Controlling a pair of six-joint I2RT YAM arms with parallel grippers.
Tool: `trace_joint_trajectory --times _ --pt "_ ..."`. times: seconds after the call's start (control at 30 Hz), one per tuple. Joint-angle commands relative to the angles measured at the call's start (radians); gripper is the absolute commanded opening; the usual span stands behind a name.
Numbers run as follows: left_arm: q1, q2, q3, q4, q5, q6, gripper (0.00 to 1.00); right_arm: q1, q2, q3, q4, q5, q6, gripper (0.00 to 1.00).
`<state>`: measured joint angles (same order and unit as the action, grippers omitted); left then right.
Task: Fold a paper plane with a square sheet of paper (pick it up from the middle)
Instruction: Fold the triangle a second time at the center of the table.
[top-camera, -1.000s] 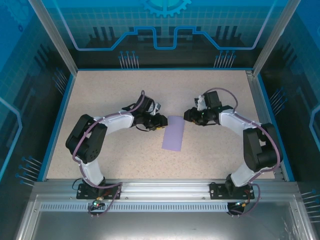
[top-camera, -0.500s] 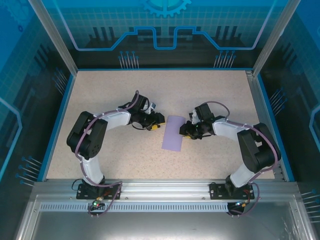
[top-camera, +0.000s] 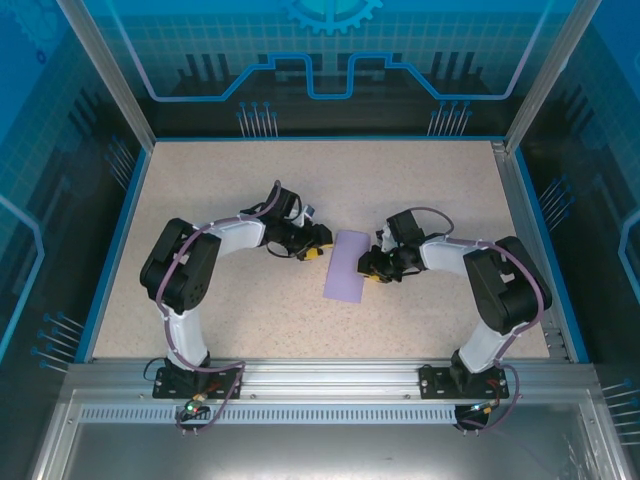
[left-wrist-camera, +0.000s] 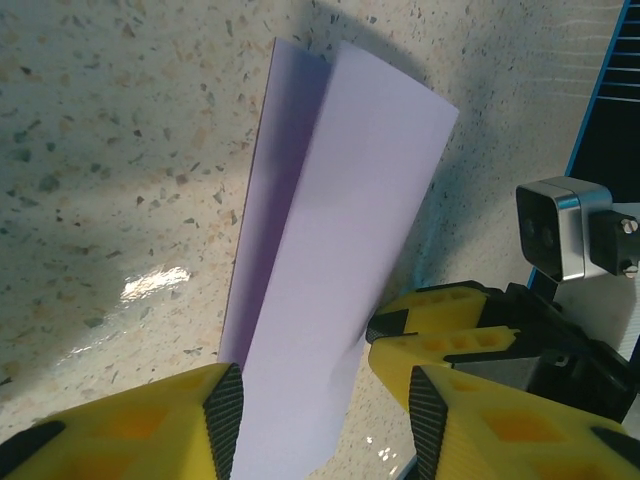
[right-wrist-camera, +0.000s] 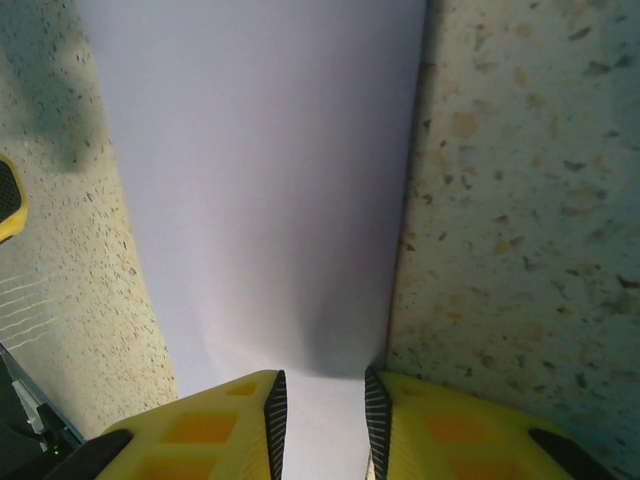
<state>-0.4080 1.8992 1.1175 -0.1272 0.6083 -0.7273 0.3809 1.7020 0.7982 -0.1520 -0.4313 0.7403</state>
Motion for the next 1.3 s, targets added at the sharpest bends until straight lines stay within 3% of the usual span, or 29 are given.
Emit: trace_joint_trajectory --times 0.0,0.3,1.0,1.27 --pt "-0.007 0.018 0.031 -0.023 0.031 0.000 0.52 0.004 0.026 -0.011 -0.005 -0.002 -0.021 0.29" --pt "-0.022 0.057 0.068 -0.045 0.039 0.014 0.53 -0.012 0.008 -0.025 -0.042 0.042 -0.038 0.28" --pt "-0.039 0.178 0.187 -0.094 0.040 0.064 0.55 -0.028 0.025 -0.048 -0.017 0.015 -0.038 0.28" --pt "-0.045 0.178 0.187 -0.082 0.089 0.071 0.51 -0.029 0.035 -0.048 -0.003 0.005 -0.032 0.28"
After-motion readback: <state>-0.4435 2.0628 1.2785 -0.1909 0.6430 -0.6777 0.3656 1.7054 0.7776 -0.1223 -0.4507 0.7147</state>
